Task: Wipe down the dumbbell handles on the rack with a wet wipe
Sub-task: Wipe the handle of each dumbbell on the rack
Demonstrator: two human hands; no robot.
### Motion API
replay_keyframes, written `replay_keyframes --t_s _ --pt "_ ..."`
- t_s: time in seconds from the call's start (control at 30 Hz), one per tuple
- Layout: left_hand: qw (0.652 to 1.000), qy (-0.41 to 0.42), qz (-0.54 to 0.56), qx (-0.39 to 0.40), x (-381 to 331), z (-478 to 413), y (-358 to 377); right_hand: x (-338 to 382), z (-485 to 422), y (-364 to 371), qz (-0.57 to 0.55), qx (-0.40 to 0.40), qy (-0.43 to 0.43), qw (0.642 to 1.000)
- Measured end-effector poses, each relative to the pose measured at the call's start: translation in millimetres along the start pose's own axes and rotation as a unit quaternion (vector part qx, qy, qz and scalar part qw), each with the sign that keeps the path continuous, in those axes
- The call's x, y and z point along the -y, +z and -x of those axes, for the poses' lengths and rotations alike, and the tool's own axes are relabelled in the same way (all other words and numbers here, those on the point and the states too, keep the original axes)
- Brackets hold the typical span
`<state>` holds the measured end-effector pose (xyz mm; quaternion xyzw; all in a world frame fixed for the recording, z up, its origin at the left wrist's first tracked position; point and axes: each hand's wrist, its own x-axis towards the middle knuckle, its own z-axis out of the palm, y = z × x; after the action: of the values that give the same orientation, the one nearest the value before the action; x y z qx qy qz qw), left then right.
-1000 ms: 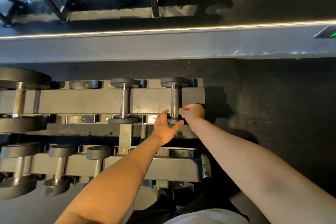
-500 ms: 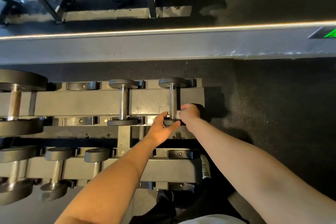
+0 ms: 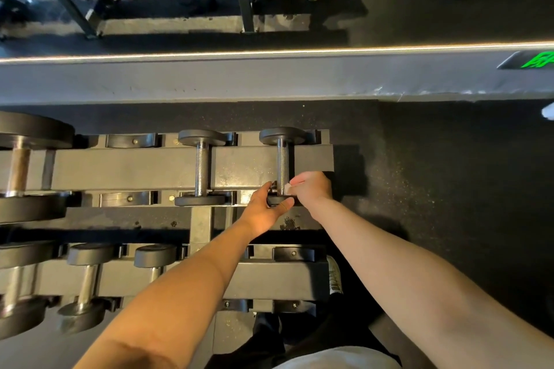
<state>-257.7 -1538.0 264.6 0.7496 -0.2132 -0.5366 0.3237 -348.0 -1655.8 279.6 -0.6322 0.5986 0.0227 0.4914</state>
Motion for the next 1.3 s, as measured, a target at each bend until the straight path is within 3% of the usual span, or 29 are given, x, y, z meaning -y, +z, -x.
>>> replay_keyframes --t_s 0.13,0.27,0.5,0.67,0.9,1.03,1.13,1.3 --pt "1.0 0.001 -0.015 -0.018 -3.3 0.9 2.9 -2.1 13.7 2.6 -0.056 -0.003 -0.029 0.998" --pt "0.998 0.0 0.051 -0.026 -8.5 9.4 1.7 -3.3 23.9 4.8 -0.11 0.024 -0.036 0.993" --pt "0.988 0.101 0.012 -0.117 -7.2 7.1 8.6 -7.7 30.5 11.9 -0.181 0.09 -0.055 0.978" --pt "0.993 0.034 -0.01 -0.117 -20.0 -12.4 8.6 -14.9 26.4 14.2 -0.241 0.043 -0.026 0.969" --pt "0.981 -0.086 -0.048 -0.166 -19.2 -43.1 1.1 -21.4 15.4 16.6 -0.225 0.03 -0.014 0.974" --pt "0.989 -0.114 -0.02 -0.09 -29.6 -49.6 8.6 -26.5 9.0 14.3 -0.222 0.029 -0.006 0.975" --pt "0.99 -0.118 -0.067 -0.034 -39.6 -45.8 14.7 -27.1 10.1 11.2 -0.23 0.027 -0.007 0.973" --pt "0.995 -0.078 -0.041 -0.05 -31.0 -42.0 8.1 -22.8 14.3 9.4 -0.184 0.014 -0.043 0.982"
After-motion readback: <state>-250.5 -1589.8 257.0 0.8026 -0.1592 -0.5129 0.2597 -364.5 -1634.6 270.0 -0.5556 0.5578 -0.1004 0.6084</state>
